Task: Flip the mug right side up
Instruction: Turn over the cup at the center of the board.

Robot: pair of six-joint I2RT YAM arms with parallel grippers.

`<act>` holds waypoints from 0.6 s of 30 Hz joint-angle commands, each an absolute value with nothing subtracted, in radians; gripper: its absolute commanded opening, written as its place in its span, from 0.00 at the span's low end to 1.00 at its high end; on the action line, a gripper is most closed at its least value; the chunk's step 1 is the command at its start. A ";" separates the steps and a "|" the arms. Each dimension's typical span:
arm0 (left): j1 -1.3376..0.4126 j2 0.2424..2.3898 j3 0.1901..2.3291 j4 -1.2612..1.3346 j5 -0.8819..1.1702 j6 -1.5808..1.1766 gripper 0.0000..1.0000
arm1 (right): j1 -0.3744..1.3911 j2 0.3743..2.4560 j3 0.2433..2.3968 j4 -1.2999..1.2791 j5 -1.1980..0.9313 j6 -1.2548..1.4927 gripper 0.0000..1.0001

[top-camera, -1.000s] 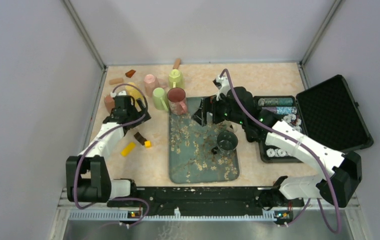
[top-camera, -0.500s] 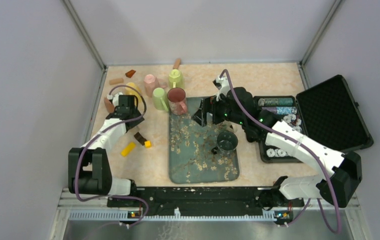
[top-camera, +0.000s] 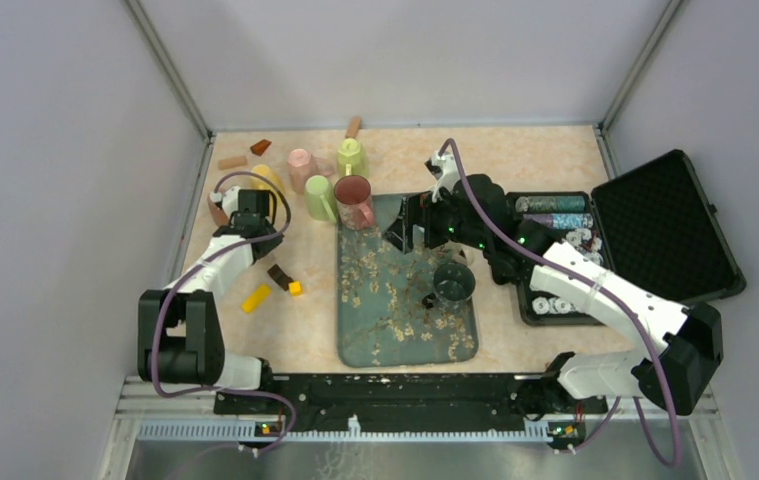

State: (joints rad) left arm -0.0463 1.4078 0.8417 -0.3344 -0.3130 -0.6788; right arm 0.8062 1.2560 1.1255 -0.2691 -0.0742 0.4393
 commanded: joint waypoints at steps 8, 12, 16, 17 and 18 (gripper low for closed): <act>-0.045 1.357 0.859 -0.285 -0.283 -0.655 0.00 | 0.802 1.245 1.120 -0.227 -0.073 0.439 0.98; -0.045 1.299 0.873 -0.273 -0.258 -0.620 0.00 | 0.802 1.248 1.120 -0.225 -0.073 0.443 0.98; -0.044 1.252 0.907 -0.283 -0.232 -0.594 0.00 | 0.802 1.252 1.122 -0.220 -0.073 0.448 0.98; -0.044 1.240 0.915 -0.284 -0.223 -0.587 0.00 | 0.802 1.253 1.124 -0.218 -0.072 0.450 0.98; -0.045 1.227 0.921 -0.284 -0.215 -0.578 0.00 | 0.802 1.255 1.125 -0.216 -0.072 0.451 0.98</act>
State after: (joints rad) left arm -0.0452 1.3182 0.8433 -0.3706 -0.2359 -0.6216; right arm 0.8062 1.2560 1.1252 -0.2687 -0.0738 0.4419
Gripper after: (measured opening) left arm 0.318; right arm 0.976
